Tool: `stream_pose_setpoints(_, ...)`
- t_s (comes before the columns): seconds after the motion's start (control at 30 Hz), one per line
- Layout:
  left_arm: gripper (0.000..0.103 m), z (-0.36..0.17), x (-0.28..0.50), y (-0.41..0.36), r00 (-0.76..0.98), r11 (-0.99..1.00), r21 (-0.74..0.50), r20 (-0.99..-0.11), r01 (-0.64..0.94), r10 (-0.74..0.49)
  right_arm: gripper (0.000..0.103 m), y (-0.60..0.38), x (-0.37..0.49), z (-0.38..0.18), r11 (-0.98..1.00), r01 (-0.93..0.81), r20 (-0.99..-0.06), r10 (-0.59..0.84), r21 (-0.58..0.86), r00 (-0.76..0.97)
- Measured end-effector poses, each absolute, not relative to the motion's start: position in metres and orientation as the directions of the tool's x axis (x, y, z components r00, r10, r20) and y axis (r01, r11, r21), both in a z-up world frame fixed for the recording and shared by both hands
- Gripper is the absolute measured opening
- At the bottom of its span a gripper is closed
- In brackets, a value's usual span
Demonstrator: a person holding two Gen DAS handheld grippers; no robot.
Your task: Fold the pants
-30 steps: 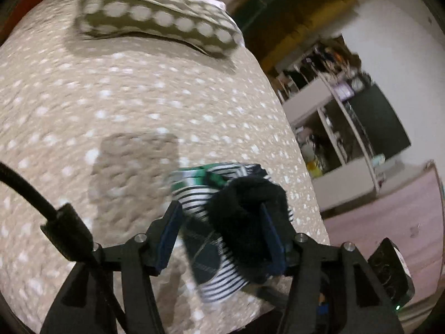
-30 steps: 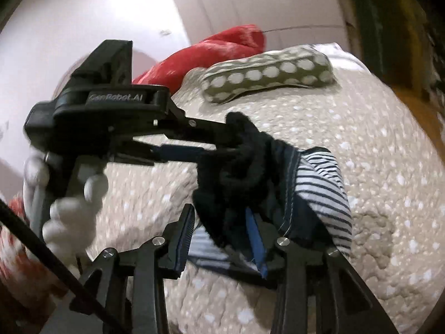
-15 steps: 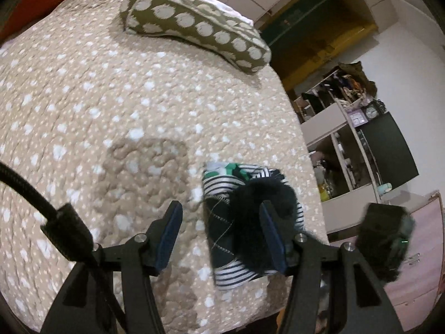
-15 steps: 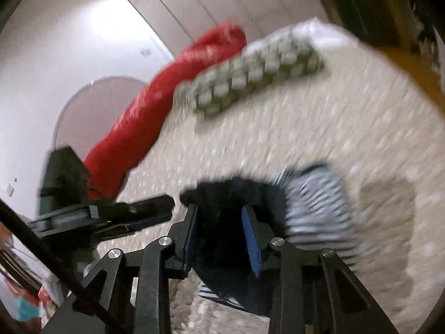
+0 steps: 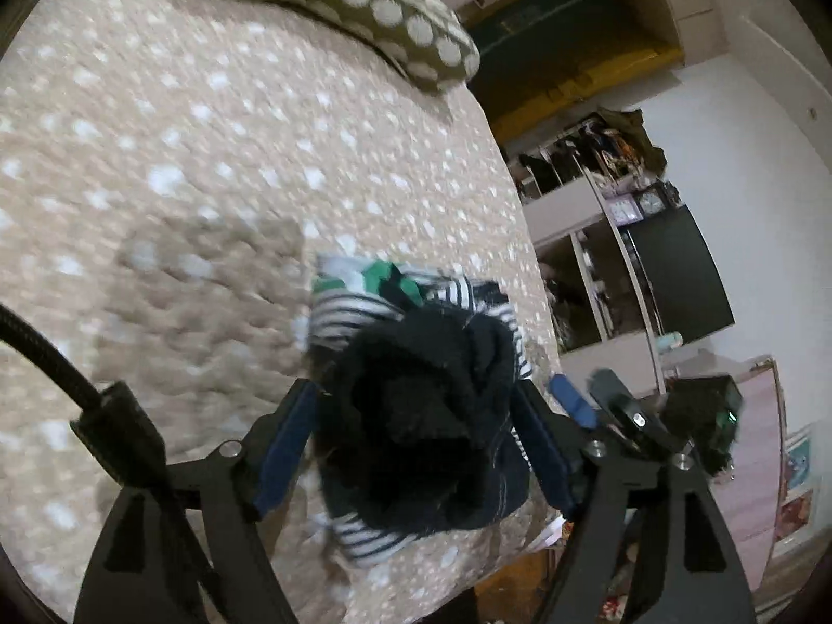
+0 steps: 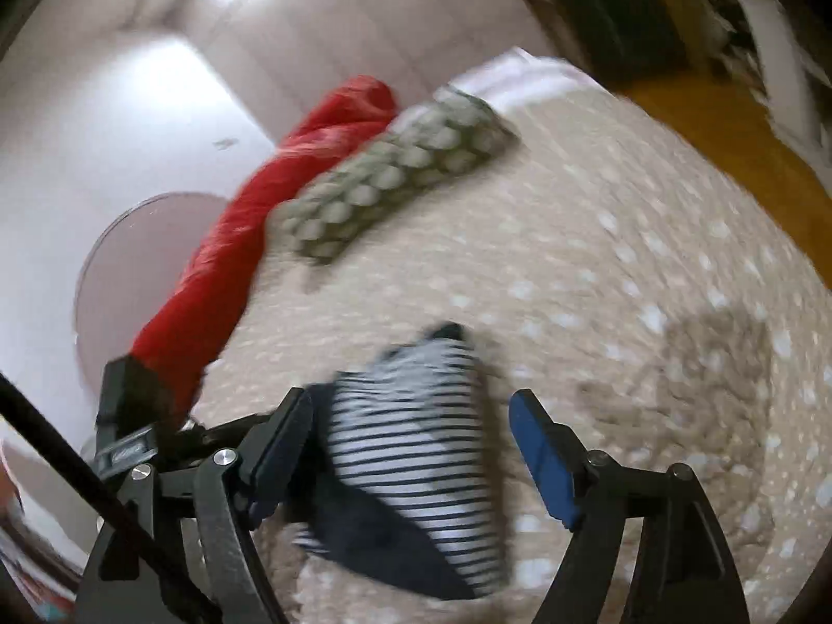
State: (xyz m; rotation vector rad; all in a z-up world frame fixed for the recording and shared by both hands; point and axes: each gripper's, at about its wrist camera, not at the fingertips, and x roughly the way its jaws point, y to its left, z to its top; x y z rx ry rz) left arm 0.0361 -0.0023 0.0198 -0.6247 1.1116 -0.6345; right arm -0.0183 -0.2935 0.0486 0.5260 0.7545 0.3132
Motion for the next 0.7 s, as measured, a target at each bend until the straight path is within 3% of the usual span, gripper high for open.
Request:
stream_pose_setpoints(0.17,0.081,0.014,0.035,-0.035,0.274,0.703,-0.683,-0.65,0.197,-0.709,0.081,-0.285,0.015,0.007,0.782,-0.052,-0.598,0.516,0.621,0.613)
stream_pose_setpoints(0.2,0.07,0.016,0.035,-0.041,0.272,0.731,-0.653,-0.68,0.198,-0.681,0.072,-0.282,0.022,-0.001,0.779,-0.059,-0.602,0.528,0.624,0.599)
stream_pose_setpoints(0.23,0.05,0.018,0.036,-0.044,0.275,0.756,-0.625,-0.705,0.195,-0.654,0.057,-0.277,0.029,-0.007,0.778,-0.06,-0.609,0.535,0.625,0.586)
stream_pose_setpoints(0.27,0.041,0.021,0.035,-0.045,0.28,0.781,-0.593,-0.73,0.194,-0.623,0.03,-0.276,0.035,-0.012,0.75,-0.064,-0.589,0.567,0.659,0.575)
stream_pose_setpoints(0.3,0.034,0.023,0.035,-0.044,0.28,0.784,-0.589,-0.733,0.194,-0.62,0.029,-0.274,0.035,-0.015,0.714,-0.059,-0.57,0.603,0.697,0.558)
stream_pose_setpoints(0.37,0.03,0.031,0.037,-0.039,0.284,0.771,-0.609,-0.717,0.19,-0.636,0.023,-0.273,0.036,-0.008,0.691,-0.049,-0.548,0.612,0.721,0.57)
stream_pose_setpoints(0.6,0.03,0.069,0.074,-0.025,0.359,0.783,-0.589,-0.7,0.199,-0.618,0.021,-0.257,0.05,0.046,0.691,-0.137,-0.485,0.621,0.71,0.616)
stream_pose_setpoints(0.7,0.035,0.063,0.092,-0.028,0.377,0.816,-0.554,-0.729,0.165,-0.572,0.021,-0.259,0.065,0.057,0.722,-0.131,-0.499,0.586,0.68,0.638)
